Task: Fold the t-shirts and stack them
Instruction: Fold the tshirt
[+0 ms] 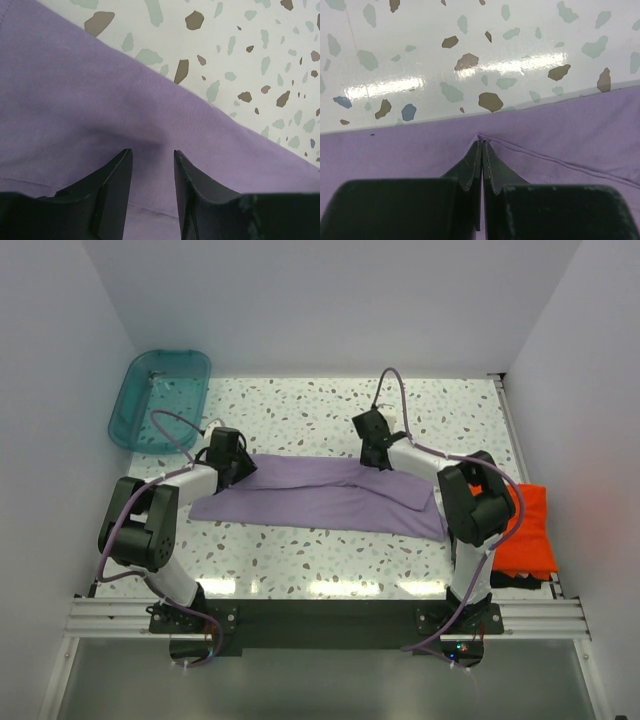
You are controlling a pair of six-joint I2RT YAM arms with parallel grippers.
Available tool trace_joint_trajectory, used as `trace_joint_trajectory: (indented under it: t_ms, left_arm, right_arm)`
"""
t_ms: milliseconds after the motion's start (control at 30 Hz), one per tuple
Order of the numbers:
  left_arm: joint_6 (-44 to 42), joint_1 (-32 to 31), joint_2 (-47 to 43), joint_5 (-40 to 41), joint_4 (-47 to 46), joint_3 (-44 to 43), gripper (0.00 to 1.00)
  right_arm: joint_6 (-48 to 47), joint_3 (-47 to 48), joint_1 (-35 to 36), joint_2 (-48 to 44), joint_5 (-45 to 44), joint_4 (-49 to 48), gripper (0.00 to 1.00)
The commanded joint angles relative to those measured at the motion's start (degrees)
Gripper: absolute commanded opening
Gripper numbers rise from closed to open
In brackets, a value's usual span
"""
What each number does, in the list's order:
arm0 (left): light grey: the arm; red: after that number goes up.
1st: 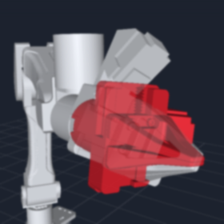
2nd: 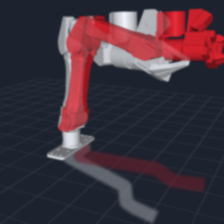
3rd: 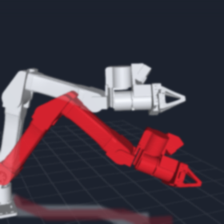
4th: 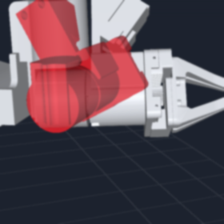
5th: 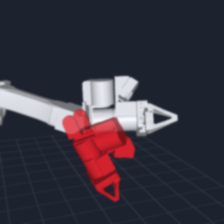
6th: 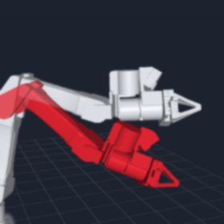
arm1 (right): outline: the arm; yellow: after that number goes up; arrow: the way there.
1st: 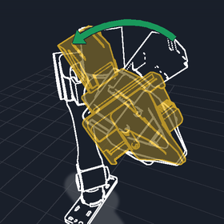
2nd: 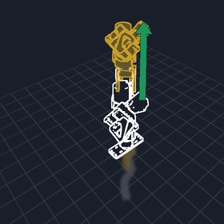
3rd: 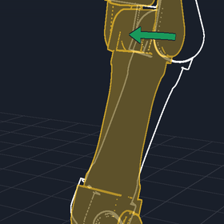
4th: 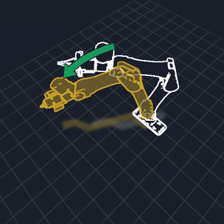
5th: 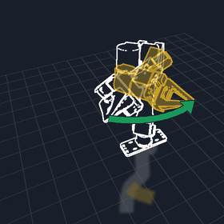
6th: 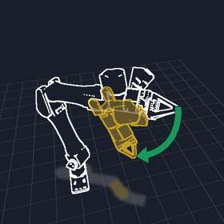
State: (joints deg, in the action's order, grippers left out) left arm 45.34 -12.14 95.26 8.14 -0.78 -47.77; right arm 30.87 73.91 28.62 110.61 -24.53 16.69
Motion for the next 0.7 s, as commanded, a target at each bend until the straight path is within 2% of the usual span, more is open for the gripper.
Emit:
trace_joint_trajectory:
  t_ms: [0,333,433,533,567,667]
  left_arm:
    - [-1.0,-0.3,0.1,0.3,-2.8,-1.5,0.43]
    - [-1.0,-0.2,-0.3,0.6,-2.7,-1.1,0.43]
    - [-1.0,-0.3,-0.1,0.6,-2.7,-1.1,0.43]
    - [-1.0,-0.3,-0.1,0.5,-3.0,-0.9,0.44]
    - [-1.1,-0.2,0.0,0.6,-3.0,-0.7,0.44]
    - [-1.1,-0.2,0.1,0.3,-3.2,-0.7,0.44]
  right_arm:
    - [1.0,-0.8,0.7,-4.3,-2.4,-1.8,0.0]
    - [4.8,-9.8,6.4,-15.8,-6.0,-2.5,0.0]
    - [5.3,-11.3,7.8,-16.7,-7.8,-3.1,0.0]
    - [3.9,-8.2,7.8,-14.0,-10.4,-1.8,0.07]
    - [3.4,-7.0,7.8,-11.6,-11.0,-1.1,0.14]
    - [1.9,-1.9,7.4,-6.4,-12.5,0.6,0.25]
